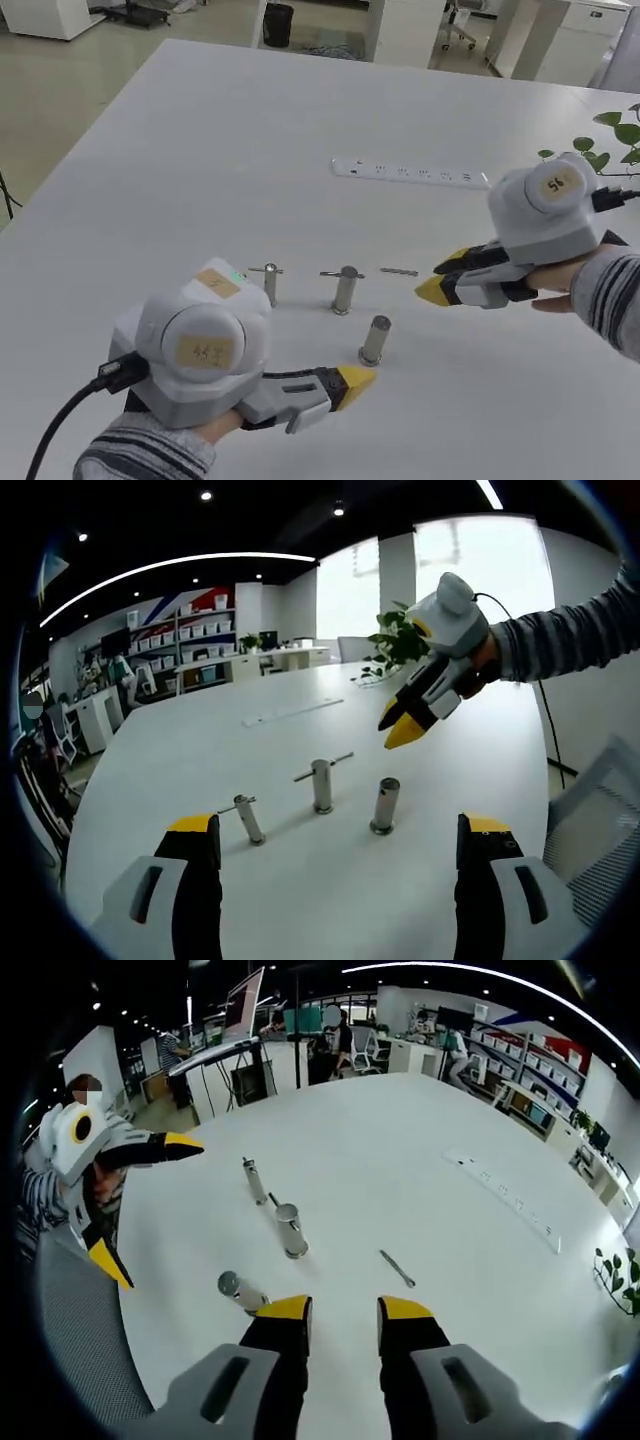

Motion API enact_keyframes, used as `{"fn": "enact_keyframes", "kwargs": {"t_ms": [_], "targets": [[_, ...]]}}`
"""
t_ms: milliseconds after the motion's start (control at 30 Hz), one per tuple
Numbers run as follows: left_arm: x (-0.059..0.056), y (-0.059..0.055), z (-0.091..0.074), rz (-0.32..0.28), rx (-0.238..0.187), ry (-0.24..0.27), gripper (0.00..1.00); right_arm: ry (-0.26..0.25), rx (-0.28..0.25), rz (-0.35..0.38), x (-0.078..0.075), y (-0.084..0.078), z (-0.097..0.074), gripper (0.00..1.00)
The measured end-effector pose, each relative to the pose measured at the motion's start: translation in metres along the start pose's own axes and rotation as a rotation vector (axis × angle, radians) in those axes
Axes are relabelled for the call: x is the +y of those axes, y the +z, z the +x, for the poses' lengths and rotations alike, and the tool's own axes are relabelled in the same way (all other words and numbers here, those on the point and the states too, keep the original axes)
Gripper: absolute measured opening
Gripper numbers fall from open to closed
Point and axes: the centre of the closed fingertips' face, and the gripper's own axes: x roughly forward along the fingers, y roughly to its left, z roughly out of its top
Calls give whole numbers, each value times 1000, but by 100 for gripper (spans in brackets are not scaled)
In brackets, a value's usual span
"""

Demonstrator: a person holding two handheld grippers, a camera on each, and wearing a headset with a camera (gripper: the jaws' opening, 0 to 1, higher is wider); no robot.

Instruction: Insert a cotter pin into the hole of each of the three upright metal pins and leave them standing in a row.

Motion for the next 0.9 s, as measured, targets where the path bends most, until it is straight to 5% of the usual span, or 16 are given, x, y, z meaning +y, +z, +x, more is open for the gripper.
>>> {"fn": "enact_keyframes", "kwargs": {"t_ms": [467, 900], "targets": [[12, -6, 0, -46, 17, 25, 98, 48, 95, -129, -33, 0, 30, 26], [14, -11, 4, -44, 41, 34, 96, 123, 195, -236, -48, -8, 59, 22]]}}
